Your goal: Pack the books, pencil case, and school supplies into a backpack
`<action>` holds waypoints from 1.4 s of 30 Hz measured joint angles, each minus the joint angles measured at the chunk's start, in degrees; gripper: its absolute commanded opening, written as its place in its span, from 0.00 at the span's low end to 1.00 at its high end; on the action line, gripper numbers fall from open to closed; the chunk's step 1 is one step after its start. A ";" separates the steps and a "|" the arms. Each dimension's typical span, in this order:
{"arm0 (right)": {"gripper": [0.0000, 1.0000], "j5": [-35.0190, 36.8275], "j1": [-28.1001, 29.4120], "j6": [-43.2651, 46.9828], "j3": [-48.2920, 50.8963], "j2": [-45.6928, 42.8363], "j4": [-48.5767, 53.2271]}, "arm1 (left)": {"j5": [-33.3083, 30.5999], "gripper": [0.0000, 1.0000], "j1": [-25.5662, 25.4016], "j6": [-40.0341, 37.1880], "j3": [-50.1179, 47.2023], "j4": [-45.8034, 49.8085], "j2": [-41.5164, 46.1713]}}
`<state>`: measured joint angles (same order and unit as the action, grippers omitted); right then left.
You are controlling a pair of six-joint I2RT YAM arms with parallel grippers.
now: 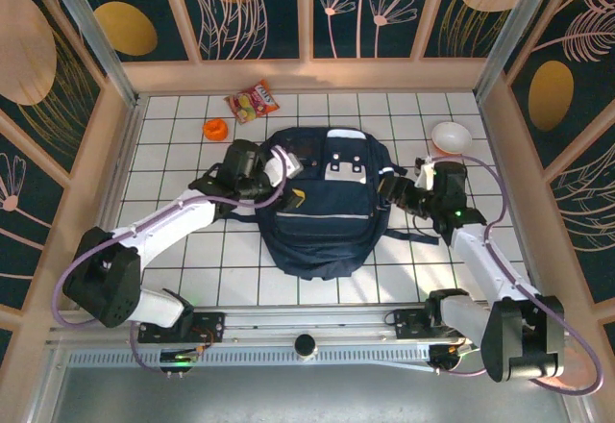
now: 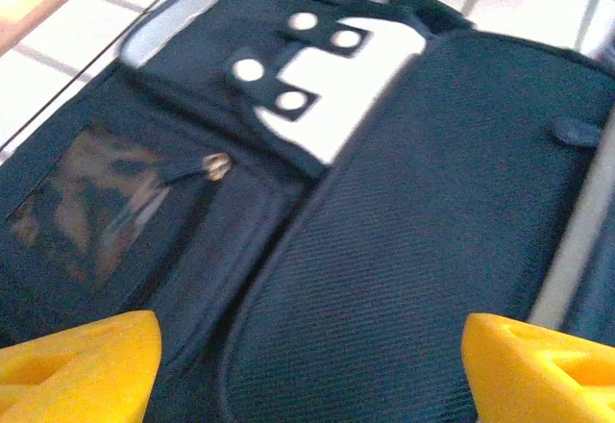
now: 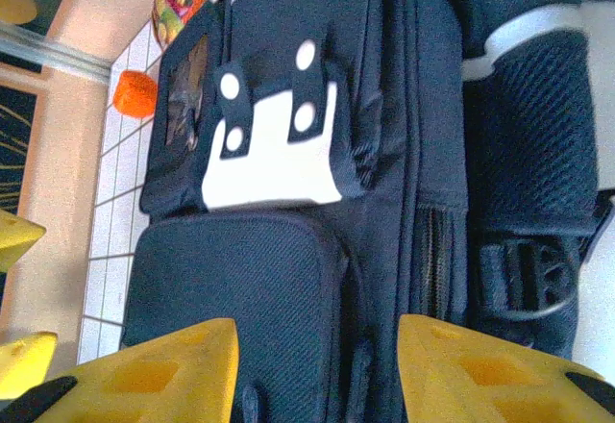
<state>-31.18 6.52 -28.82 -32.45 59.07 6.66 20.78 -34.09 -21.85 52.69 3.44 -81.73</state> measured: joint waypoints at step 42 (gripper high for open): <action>0.50 -3.04 -2.60 24.09 -1.20 -2.84 -4.68 | 10.97 0.00 -6.75 -8.48 -0.33 -4.50 -5.09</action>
<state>-34.22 3.92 -4.73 -33.65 56.23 1.98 31.75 -40.84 -30.33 52.36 -1.06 -86.83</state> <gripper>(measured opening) 0.510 0.044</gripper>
